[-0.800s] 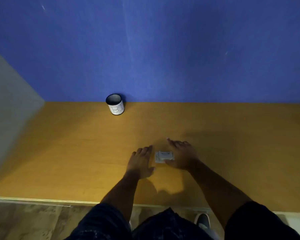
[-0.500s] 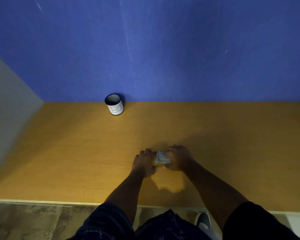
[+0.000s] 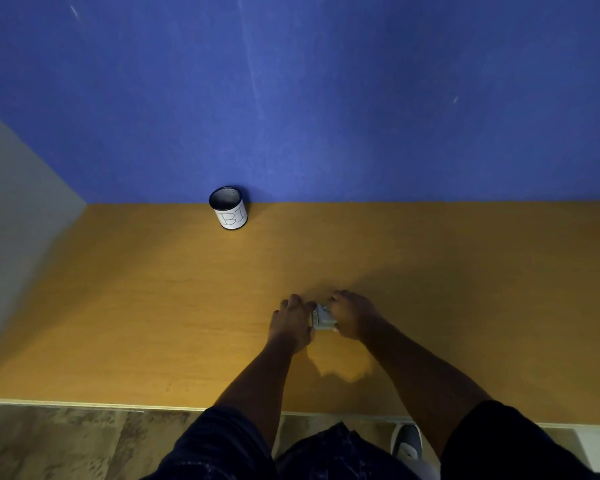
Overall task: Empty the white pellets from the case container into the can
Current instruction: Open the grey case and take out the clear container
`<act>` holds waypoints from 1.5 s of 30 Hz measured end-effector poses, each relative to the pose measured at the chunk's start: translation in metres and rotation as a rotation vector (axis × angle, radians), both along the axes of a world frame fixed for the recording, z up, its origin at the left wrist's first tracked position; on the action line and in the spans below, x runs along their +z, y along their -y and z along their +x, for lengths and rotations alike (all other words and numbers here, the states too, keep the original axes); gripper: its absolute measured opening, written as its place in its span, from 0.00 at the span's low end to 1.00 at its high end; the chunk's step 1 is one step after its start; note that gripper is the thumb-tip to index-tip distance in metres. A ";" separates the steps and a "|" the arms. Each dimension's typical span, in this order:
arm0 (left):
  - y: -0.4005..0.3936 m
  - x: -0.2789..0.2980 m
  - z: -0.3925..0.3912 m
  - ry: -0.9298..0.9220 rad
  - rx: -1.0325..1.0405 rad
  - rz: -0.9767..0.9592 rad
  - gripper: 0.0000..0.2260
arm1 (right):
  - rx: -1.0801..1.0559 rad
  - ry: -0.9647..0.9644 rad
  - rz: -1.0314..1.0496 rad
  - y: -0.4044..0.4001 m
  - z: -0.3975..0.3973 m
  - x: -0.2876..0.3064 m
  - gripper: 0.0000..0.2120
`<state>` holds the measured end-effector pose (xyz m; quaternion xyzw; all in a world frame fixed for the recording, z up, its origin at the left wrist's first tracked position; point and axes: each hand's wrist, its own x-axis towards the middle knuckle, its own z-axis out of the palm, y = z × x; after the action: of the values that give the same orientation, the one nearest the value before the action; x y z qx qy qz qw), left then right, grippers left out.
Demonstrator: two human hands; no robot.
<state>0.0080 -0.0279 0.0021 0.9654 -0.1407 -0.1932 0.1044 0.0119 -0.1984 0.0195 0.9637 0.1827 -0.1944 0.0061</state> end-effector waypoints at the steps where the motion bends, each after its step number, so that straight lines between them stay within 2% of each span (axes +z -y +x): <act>1: -0.001 0.000 0.000 -0.010 0.010 -0.020 0.28 | 0.008 -0.007 -0.010 0.000 0.002 0.001 0.26; 7: -0.005 -0.004 -0.002 -0.038 0.075 -0.121 0.29 | 0.037 -0.048 -0.050 0.001 0.012 0.006 0.26; 32: -0.003 -0.007 0.003 -0.025 0.099 -0.126 0.30 | 0.042 -0.099 -0.009 0.010 0.027 0.002 0.27; 38: -0.004 -0.008 0.005 -0.036 0.112 -0.150 0.32 | 0.026 -0.114 0.054 0.017 0.027 0.003 0.26; 45: -0.003 -0.008 0.007 -0.024 0.096 -0.130 0.33 | -0.132 -0.140 0.281 0.033 0.024 0.003 0.24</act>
<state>0.0148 -0.0248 -0.0060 0.9598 -0.1050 -0.1898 0.1779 0.0362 -0.2317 0.0226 0.9492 0.1441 -0.2334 -0.1543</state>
